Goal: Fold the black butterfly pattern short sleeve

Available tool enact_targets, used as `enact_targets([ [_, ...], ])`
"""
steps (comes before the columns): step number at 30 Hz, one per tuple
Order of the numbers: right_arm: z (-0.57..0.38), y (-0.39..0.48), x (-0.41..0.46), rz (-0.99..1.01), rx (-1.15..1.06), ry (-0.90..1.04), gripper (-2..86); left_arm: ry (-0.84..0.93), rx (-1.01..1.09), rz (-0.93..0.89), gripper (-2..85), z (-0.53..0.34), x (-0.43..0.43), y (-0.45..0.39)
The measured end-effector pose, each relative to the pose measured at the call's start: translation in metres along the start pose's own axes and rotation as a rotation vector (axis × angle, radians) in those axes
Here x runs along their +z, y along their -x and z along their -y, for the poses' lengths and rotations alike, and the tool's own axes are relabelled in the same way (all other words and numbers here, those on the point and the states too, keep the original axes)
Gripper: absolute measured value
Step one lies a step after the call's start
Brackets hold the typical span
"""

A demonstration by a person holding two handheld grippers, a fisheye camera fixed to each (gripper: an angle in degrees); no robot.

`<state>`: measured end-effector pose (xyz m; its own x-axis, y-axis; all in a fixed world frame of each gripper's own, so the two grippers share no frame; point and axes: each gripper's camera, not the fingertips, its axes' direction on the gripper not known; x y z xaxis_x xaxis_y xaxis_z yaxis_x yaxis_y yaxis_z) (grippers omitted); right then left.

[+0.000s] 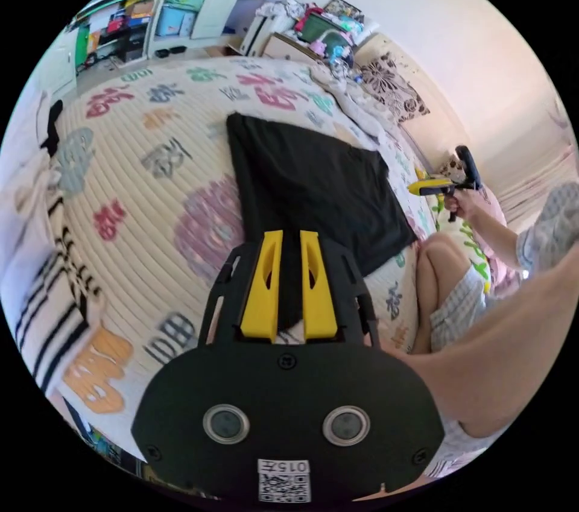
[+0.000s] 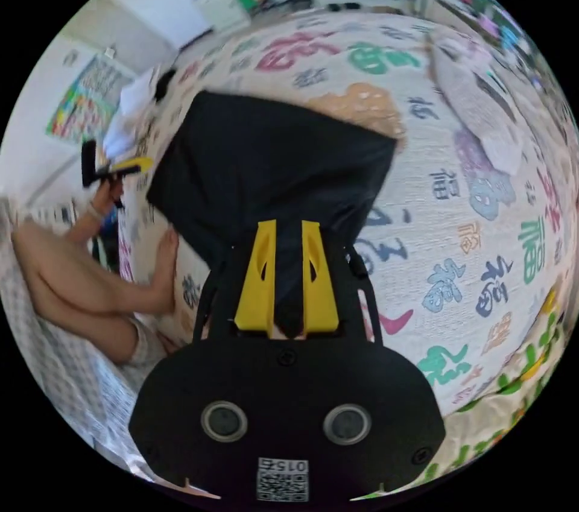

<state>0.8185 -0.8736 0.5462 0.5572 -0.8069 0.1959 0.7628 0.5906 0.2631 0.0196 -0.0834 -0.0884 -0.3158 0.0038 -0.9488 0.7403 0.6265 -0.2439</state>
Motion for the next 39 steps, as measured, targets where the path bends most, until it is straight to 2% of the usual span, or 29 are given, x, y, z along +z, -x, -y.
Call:
enact_targets([
  [3,0.025,-0.059,0.0,0.05,0.218,-0.121,9.4,-0.077,-0.076,-0.074,9.4,0.051,0.006,0.037],
  [8,0.057,-0.108,0.028,0.127,0.412,-0.127,10.2,-0.054,-0.175,-0.088,11.3,0.111,0.043,0.073],
  [11,0.072,-0.115,0.05,0.158,0.453,-0.046,5.4,-0.028,-0.223,-0.12,7.3,0.131,0.061,0.085],
  [12,0.074,-0.116,0.055,0.129,0.492,-0.03,2.8,0.0,-0.236,-0.126,3.5,0.135,0.066,0.089],
  [15,0.073,-0.118,0.058,0.126,0.499,-0.059,-0.2,0.016,-0.231,-0.136,0.9,0.137,0.063,0.097],
  [20,0.075,-0.112,0.066,0.075,0.485,-0.075,-0.1,-0.025,-0.231,-0.106,0.7,0.13,0.05,0.11],
  [23,0.079,-0.1,0.072,0.061,0.473,-0.093,2.7,-0.002,-0.215,-0.084,2.6,0.131,0.057,0.111],
  [26,0.076,-0.083,0.062,0.002,0.464,-0.13,6.2,-0.061,-0.241,-0.082,5.6,0.12,0.038,0.114],
  [28,0.07,-0.045,0.043,-0.067,0.35,-0.183,6.7,-0.121,-0.219,-0.057,5.9,0.096,0.011,0.106],
  [30,0.067,0.003,0.039,-0.032,0.186,-0.191,6.8,-0.137,-0.214,-0.089,5.6,0.076,-0.003,0.097],
  [34,0.069,0.153,0.091,0.192,-0.252,-0.009,7.9,-0.054,-0.186,-0.125,5.7,0.05,0.01,0.081],
  [36,0.069,0.215,0.126,0.261,-0.404,0.06,8.2,-0.048,-0.208,-0.147,6.2,0.052,0.022,0.084],
  [39,0.071,0.289,0.178,0.166,-0.569,0.145,8.1,-0.051,-0.231,-0.194,7.0,0.068,0.042,0.089],
])
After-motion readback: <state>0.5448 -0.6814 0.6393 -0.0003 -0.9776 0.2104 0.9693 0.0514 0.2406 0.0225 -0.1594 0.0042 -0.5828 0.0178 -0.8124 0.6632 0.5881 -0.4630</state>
